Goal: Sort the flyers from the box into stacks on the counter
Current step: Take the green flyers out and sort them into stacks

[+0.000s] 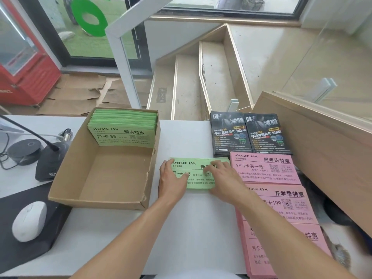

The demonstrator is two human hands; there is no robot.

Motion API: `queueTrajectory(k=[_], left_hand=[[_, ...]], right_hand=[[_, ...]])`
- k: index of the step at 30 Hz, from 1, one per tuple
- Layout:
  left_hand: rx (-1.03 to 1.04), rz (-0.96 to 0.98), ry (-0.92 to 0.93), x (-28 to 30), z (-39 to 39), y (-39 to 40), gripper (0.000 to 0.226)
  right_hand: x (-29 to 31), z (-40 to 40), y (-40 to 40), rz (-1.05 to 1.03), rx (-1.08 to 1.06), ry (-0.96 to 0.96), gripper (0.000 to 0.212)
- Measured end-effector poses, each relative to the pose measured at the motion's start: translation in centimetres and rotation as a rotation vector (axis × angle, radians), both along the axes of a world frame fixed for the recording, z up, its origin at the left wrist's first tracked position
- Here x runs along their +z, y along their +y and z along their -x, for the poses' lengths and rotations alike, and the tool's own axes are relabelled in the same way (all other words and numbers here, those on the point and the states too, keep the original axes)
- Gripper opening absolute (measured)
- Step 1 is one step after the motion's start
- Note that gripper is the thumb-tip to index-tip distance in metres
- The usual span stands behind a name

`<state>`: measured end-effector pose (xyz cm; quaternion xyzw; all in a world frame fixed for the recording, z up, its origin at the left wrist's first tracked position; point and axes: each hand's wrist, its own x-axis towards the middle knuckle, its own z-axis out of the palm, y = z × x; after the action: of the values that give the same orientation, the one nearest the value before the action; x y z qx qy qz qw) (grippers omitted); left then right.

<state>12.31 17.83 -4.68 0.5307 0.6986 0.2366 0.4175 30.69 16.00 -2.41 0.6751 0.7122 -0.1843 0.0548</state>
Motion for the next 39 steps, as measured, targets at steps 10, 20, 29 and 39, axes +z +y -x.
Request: queueTrajectory(k=[10, 20, 29, 39], left_hand=[[-0.184, 0.088, 0.069, 1.3, -0.1, -0.3, 0.068], [-0.157, -0.540, -0.205, 8.9, 3.3, -3.7, 0.041], [0.240, -0.237, -0.096, 8.2, 16.8, 3.2, 0.052], [0.050, 0.053, -0.267, 5.0, 19.8, 9.1, 0.069]], right_hand=[[-0.3, 0.0, -0.4, -0.004, -0.035, 0.018, 0.061], [4.4, 3.5, 2.5, -0.197, -0.027, 0.224, 0.042], [6.9, 16.9, 9.5, -0.323, 0.208, 0.237, 0.057], [4.4, 20.3, 11.7, -0.282, 0.188, -0.193, 0.077]])
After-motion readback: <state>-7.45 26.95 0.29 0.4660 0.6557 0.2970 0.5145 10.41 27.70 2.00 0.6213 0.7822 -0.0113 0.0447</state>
